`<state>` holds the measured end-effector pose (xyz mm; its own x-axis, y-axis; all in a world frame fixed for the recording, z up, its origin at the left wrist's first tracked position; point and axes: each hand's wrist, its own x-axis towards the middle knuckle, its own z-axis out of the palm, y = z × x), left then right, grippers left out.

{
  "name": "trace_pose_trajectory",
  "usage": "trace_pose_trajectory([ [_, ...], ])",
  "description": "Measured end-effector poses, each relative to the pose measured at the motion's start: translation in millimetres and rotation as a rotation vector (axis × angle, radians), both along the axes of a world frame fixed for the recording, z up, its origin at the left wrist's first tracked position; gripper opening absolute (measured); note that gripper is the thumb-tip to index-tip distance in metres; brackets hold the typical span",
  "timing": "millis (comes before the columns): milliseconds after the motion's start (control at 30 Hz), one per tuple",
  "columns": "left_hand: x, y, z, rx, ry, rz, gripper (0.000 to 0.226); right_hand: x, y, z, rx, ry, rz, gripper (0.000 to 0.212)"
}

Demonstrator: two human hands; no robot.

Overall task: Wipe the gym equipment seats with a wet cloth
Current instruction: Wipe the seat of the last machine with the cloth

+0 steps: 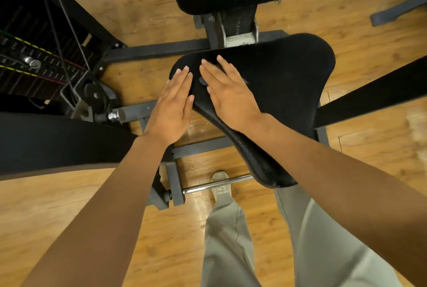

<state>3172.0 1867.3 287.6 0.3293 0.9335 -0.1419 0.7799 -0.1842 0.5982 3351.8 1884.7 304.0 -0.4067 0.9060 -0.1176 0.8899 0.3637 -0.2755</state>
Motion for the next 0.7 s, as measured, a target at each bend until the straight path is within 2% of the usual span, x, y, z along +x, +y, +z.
trace_pose_trajectory([
  [67, -2.0, -2.8, -0.9, -0.013, -0.018, 0.014, 0.052, 11.8, -24.7, 6.2, 0.020, 0.007, 0.153, 0.049],
  [167, -3.9, -4.4, -1.0, -0.031, -0.026, 0.027, 0.052, 37.6, -60.8, 23.6, 0.020, -0.083, 0.390, 0.055],
  [333, -2.5, -5.6, -1.1, -0.018, -0.015, 0.044, 0.052, 81.7, -97.6, 36.8, -0.020, -0.134, 0.532, 0.053],
  [533, 1.3, -10.2, -1.8, -0.050, -0.019, 0.096, 0.054, 71.0, -59.3, 26.7, -0.156, 0.097, 0.516, 0.048],
  [700, -1.2, -10.9, -4.1, -0.018, -0.056, 0.093, 0.054, 24.2, 15.0, 1.6, -0.178, 0.195, 0.262, 0.043],
])
